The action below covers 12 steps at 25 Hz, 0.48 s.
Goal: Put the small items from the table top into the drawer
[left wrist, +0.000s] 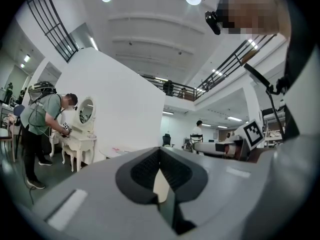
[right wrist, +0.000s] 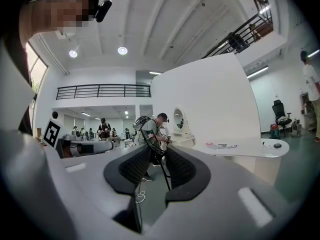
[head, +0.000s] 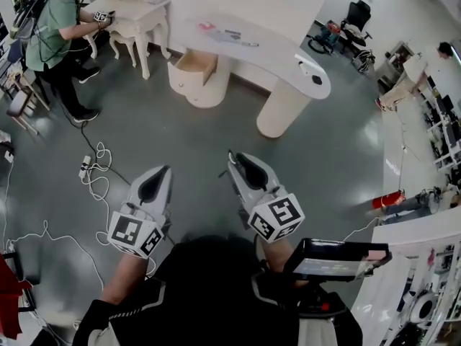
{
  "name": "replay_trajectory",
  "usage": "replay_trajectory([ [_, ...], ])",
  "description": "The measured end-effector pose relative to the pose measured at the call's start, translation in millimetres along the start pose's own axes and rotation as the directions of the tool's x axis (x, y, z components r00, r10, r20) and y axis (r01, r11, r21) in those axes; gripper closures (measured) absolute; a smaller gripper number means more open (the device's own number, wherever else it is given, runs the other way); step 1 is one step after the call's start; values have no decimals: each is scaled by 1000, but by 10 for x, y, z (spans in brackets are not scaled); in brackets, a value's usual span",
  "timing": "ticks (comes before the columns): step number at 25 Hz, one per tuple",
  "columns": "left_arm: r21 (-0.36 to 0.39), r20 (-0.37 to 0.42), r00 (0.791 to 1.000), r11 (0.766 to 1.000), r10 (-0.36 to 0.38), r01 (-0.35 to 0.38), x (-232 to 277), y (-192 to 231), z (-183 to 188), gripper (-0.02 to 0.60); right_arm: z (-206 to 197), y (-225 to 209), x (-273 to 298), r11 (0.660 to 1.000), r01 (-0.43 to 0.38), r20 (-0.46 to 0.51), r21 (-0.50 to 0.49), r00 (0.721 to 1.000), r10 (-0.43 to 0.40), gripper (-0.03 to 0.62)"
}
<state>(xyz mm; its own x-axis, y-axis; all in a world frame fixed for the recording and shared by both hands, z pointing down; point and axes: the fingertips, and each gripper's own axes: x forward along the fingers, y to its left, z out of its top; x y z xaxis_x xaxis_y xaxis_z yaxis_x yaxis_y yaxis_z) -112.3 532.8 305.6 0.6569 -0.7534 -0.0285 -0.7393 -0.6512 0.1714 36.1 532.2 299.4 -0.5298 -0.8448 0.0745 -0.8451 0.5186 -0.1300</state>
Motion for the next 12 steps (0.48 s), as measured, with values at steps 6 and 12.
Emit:
replay_trajectory([
  [6,-28,3,1000,999,-21,21,-41,247,-14,581,-93,128,231,1000,10,-29,13,1000,-9,488],
  [12,-33,-3,1000,999,10,-11,194,571,-44,581,-55,4,625,1000,-26,-25,0,999,26,488],
])
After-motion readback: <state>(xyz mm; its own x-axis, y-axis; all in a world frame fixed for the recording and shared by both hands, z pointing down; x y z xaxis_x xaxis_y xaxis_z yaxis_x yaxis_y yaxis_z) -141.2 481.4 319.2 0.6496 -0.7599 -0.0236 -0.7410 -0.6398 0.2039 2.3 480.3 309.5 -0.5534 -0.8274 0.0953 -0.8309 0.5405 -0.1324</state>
